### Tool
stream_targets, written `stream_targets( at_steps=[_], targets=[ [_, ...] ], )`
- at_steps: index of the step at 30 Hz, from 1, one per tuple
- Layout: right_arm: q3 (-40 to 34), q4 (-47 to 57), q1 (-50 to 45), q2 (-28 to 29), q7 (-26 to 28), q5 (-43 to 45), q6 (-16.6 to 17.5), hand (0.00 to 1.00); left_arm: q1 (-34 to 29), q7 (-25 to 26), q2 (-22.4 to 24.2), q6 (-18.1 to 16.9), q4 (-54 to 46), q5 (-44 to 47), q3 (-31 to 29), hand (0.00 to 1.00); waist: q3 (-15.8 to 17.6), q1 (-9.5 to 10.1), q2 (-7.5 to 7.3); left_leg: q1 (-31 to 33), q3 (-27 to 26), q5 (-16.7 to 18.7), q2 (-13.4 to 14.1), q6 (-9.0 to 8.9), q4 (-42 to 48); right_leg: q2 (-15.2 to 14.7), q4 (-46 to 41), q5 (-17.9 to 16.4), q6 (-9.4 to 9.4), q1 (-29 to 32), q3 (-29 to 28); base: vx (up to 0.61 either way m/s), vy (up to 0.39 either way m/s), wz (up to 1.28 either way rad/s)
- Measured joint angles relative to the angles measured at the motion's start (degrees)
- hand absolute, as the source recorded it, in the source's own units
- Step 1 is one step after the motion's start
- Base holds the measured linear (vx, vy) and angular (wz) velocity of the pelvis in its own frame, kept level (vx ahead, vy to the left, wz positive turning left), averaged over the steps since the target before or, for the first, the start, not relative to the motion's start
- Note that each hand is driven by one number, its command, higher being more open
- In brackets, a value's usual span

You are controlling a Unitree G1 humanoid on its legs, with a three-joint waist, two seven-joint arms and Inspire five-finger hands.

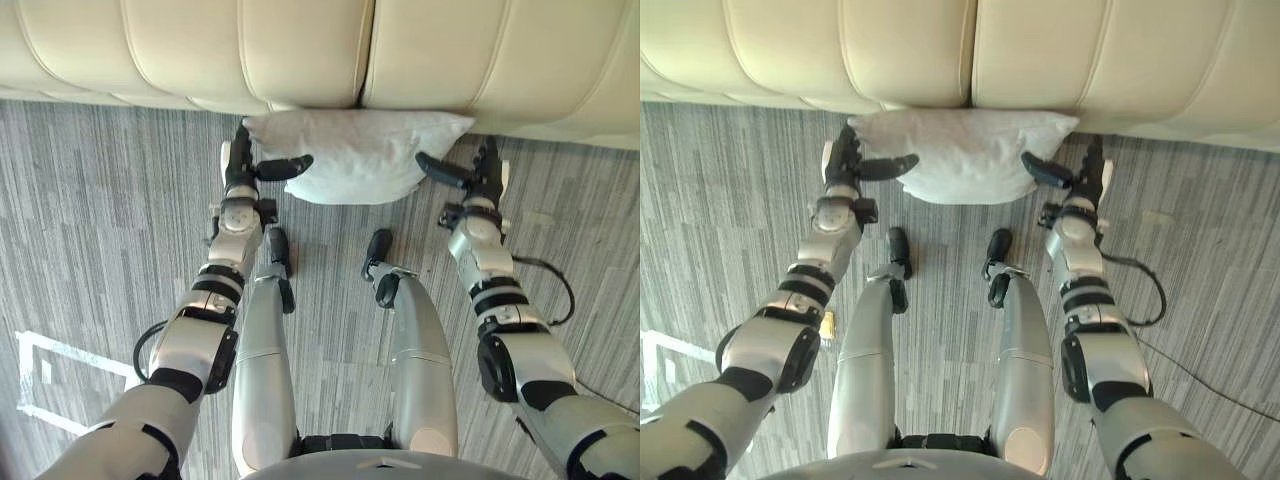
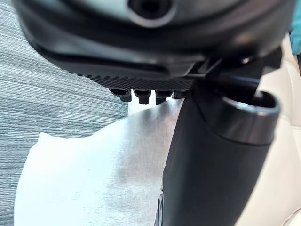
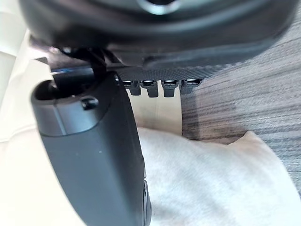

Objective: Pick up cushions and gather them together orderly.

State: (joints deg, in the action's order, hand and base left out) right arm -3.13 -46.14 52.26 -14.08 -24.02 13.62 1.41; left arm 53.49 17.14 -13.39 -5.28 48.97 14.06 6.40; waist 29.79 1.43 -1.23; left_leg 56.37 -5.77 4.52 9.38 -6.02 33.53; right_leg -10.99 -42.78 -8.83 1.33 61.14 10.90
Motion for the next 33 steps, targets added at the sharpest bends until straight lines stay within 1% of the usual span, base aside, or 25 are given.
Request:
stream_targets(
  at_steps=[1,2,3,5,8,10,12,15,17,18,19,22,23,24,25,27,28,29,30,31,32,33],
  targets=[
    [0.9,-0.5,2.0,0.1,-0.4,0.0,0.0,0.00,1.2,0.4,0.2,0.0,0.0,0.0,0.1,0.00,0.1,0.00,0.14,1.0,0.0,-0.1,0.0,-0.13,0.2,-0.2,-0.3,0.0,0.00,1.0,0.0,0.00,0.019,0.05],
    [1.2,-0.9,3.0,0.2,-0.9,0.0,0.0,0.00,1.8,0.7,0.4,0.0,0.0,0.0,0.1,0.00,0.1,-0.01,0.22,1.4,0.1,-0.1,-0.1,-0.22,0.2,-0.2,-0.4,0.0,0.00,1.4,0.0,0.01,0.038,0.08],
    [1.6,-1.0,4.1,0.6,-2.6,0.2,-0.1,0.00,2.7,1.3,0.6,0.0,0.0,0.0,0.4,0.00,0.1,-0.04,0.23,2.1,0.1,-0.3,-0.3,-0.40,0.2,-0.4,-0.6,0.0,0.00,2.2,-0.1,0.00,0.035,0.11],
    [1.9,-0.9,4.7,0.7,-4.6,0.1,0.3,0.00,4.4,2.3,0.5,0.1,-0.1,0.0,1.7,0.00,0.1,-0.35,0.24,3.4,0.3,-0.5,-0.7,-0.19,0.3,-0.7,-1.0,0.0,-0.01,3.5,-0.1,0.00,0.026,0.14],
    [1.1,-0.8,5.7,0.1,-7.2,0.2,0.7,0.00,5.5,4.3,0.7,0.3,-1.6,0.0,1.7,0.00,0.1,-0.84,0.25,5.8,0.6,-0.7,-1.2,0.13,1.2,-1.3,-1.9,0.0,-0.05,5.7,-0.1,-0.02,0.019,0.12],
    [1.1,-0.6,5.8,-1.0,-6.8,0.1,0.6,0.00,5.7,4.8,0.1,0.4,-2.9,0.0,1.7,0.00,0.2,-0.83,0.36,7.6,1.2,-0.8,-1.3,0.16,2.0,-1.3,-2.3,0.1,-0.04,6.9,0.2,-0.03,0.001,0.09],
    [1.2,0.2,5.9,-0.6,-6.6,0.1,0.5,0.00,5.8,4.7,-0.2,0.9,-4.9,0.0,2.4,0.00,0.2,-0.80,0.43,8.3,1.7,-1.1,-1.3,0.09,2.3,-1.4,-2.5,0.2,0.13,7.3,0.6,-0.04,-0.008,0.08],
    [1.6,0.6,5.9,0.5,-6.8,0.2,0.2,0.00,5.7,5.0,0.5,2.1,-7.2,-0.1,2.8,0.00,0.2,-0.84,0.44,8.3,1.6,-1.2,-1.2,-0.13,2.4,-1.3,-2.4,0.5,0.34,7.3,0.6,-0.01,-0.008,-0.02],
    [2.2,1.3,5.6,0.7,-6.8,0.1,-0.3,0.00,4.9,5.3,0.5,2.4,-8.6,-0.1,3.9,0.00,0.2,-0.90,0.44,8.2,1.5,-1.3,-1.1,-0.16,2.4,-1.3,-2.4,0.5,0.41,7.3,0.5,-0.01,-0.016,-0.04],
    [2.4,3.0,4.3,1.4,-6.8,0.1,-0.3,0.00,3.2,5.6,1.2,2.4,-11.5,-0.1,4.2,0.00,0.2,-0.95,0.46,7.6,1.5,-1.3,-0.9,-0.17,2.4,-1.1,-2.2,0.6,0.43,6.6,0.5,0.00,-0.011,-0.05],
    [2.4,3.6,3.8,1.6,-6.8,0.1,-0.3,0.00,2.8,5.8,1.5,2.4,-12.0,-0.1,4.2,0.00,0.2,-0.94,0.46,7.3,1.5,-1.3,-0.9,-0.17,2.4,-1.1,-2.1,0.6,0.43,6.3,0.5,0.00,-0.013,-0.10],
    [2.7,12.2,-3.6,3.3,-7.0,-0.1,-0.3,0.00,-2.9,6.9,1.9,2.4,-17.0,-0.1,4.0,0.00,0.1,-0.98,0.63,1.4,1.3,-1.2,-0.6,-0.17,1.1,-0.5,-0.6,0.6,0.42,0.6,0.3,0.00,-0.006,-0.15],
    [3.3,16.4,-6.6,3.8,-7.1,-0.3,0.0,0.00,-6.0,7.1,2.0,2.3,-20.7,-0.1,4.2,0.00,0.0,-0.99,0.71,-1.9,0.9,-1.2,-0.6,-0.17,-0.2,-0.3,0.4,0.6,0.38,-2.4,0.2,0.00,-0.002,-0.14],
    [3.5,17.3,-7.3,3.9,-7.2,-0.5,0.1,0.00,-6.6,7.2,2.0,2.1,-21.4,-0.1,4.4,0.00,-0.1,-0.99,0.73,-2.7,0.8,-1.2,-0.6,-0.17,-0.5,-0.3,0.5,0.6,0.37,-3.0,0.2,0.00,0.000,-0.14],
    [4.0,20.6,-9.7,4.3,-7.6,-1.2,0.1,0.00,-8.9,7.4,2.4,2.1,-23.9,-0.1,4.6,0.00,-0.3,-0.99,0.77,-5.2,0.6,-1.2,-0.6,-0.15,-1.5,-0.1,1.3,0.6,0.34,-5.4,0.1,0.00,0.001,-0.09],
    [4.5,25.9,-14.6,5.2,-7.7,-2.2,1.1,0.00,-12.8,7.9,3.2,1.2,-27.1,-0.1,4.9,0.00,-1.7,-0.92,0.77,-8.8,0.1,-1.1,-0.6,-0.09,-3.2,0.4,2.7,0.6,0.25,-8.2,-0.3,0.02,0.000,-0.16],
    [4.7,30.9,-19.0,5.6,-7.9,-3.5,2.0,0.00,-15.8,8.3,3.2,0.5,-30.3,-0.1,6.1,0.00,-1.9,-0.64,0.89,-12.2,-0.4,-1.2,-0.6,-0.11,-4.8,0.6,3.7,0.6,0.17,-11.3,-0.5,0.05,0.000,-0.20],
    [4.8,34.6,-22.3,5.7,-7.9,-3.7,2.2,0.00,-17.9,8.6,3.6,0.3,-32.6,-0.1,6.7,0.00,-1.9,-0.52,0.91,-14.8,-0.7,-1.3,-0.6,-0.20,-5.9,0.6,4.3,0.6,0.11,-13.5,-0.6,0.05,0.000,-0.15],
    [4.8,35.9,-23.7,5.9,-7.9,-4.1,2.3,0.00,-19.0,8.7,4.1,0.3,-33.5,-0.1,6.7,0.00,-1.9,-0.47,0.90,-16.1,-0.9,-1.3,-0.6,-0.21,-6.4,0.6,4.6,0.5,0.01,-14.5,-0.6,0.06,0.004,-0.14],
    [5.1,39.3,-28.0,6.2,-7.9,-5.3,2.7,0.00,-22.5,8.9,5.8,0.1,-35.9,-0.2,7.1,0.00,-2.5,-0.45,0.94,-19.4,-1.4,-1.3,-0.7,-0.21,-8.1,0.6,5.6,0.2,-0.25,-17.5,-0.6,0.06,0.006,-0.10],
    [5.1,39.6,-28.5,6.3,-7.9,-5.4,2.7,0.00,-22.9,8.9,6.0,0.1,-36.1,-0.2,7.1,0.00,-2.7,-0.45,0.95,-19.8,-1.4,-1.3,-0.7,-0.21,-8.3,0.6,5.8,0.2,-0.27,-17.8,-0.6,0.11,0.010,-0.10],
    [5.5,43.1,-33.1,6.5,-7.9,-6.0,3.0,0.00,-26.7,9.1,7.3,-0.2,-38.6,-0.2,8.3,0.00,-4.0,-0.43,1.08,-22.4,-1.6,-1.5,-0.8,-0.49,-9.8,0.7,6.5,0.1,-0.40,-20.1,-0.5,0.15,0.004,-0.05]
  ],
)
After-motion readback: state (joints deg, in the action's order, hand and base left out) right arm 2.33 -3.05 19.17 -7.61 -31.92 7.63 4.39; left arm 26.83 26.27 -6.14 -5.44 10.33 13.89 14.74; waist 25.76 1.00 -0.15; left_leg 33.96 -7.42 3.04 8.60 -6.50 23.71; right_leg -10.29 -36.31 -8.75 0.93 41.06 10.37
